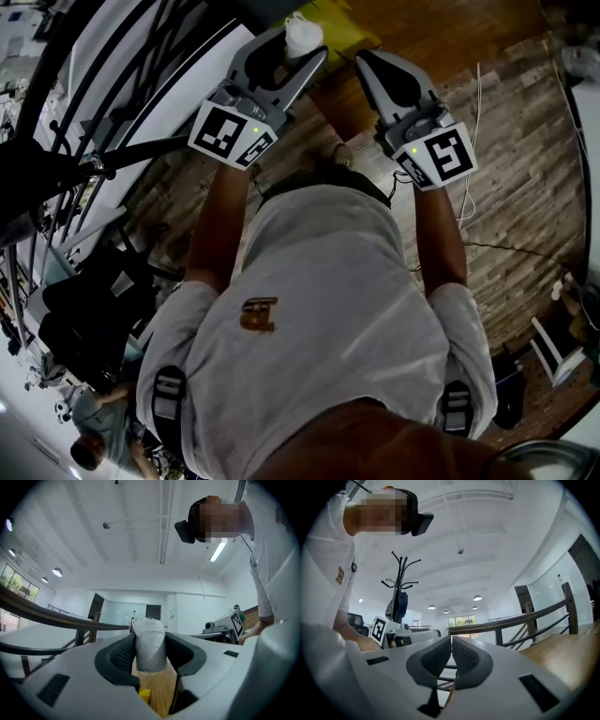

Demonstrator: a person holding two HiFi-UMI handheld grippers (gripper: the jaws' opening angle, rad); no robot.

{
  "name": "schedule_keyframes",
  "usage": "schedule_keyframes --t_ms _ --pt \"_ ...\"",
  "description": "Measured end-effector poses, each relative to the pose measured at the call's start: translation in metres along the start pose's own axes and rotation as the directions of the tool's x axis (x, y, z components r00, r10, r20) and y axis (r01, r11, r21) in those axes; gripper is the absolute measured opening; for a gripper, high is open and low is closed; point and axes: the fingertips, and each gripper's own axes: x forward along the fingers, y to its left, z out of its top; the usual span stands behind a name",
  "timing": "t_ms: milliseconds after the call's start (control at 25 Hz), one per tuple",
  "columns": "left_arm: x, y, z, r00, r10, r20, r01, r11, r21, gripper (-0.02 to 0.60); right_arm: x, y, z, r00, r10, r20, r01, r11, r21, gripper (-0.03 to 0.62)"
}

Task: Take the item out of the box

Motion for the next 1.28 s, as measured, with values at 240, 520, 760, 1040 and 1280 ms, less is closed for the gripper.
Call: schedule_keyframes --t_ms 240,520,760,1040,1280 --pt "-0.017 -0.009 0.007 0.999 0.010 0.033 -0.011 1.000 0.016 0.206 -0.005 0.016 0.004 0.999 0.022 0.024 -0.022 1.000 0.000 0.032" --pt "-0.027 -0.024 0.013 0.999 0.011 0.048 -0.014 0.998 0.056 0.206 -0.008 0.029 0.012 0.996 0.060 0.059 -0.060 0.998 -0.002 0.032" --pt "-0.040 -0.031 0.023 0.997 0.012 0.074 -0.017 0.997 0.069 0.206 -0.010 0.044 0.014 0.995 0.076 0.063 -0.074 0.997 -0.026 0.032" --pt "-0.040 -0.041 0.026 0.998 0.006 0.067 -0.012 0.996 0.090 0.206 -0.016 0.048 0.016 0.995 0.081 0.060 -0.079 0.996 -0.045 0.031" --pt "-0.039 -0.043 0.027 0.998 0.004 0.064 -0.009 0.996 0.090 0.206 -0.017 0.047 0.016 0.995 0.082 0.061 -0.079 0.996 -0.052 0.031"
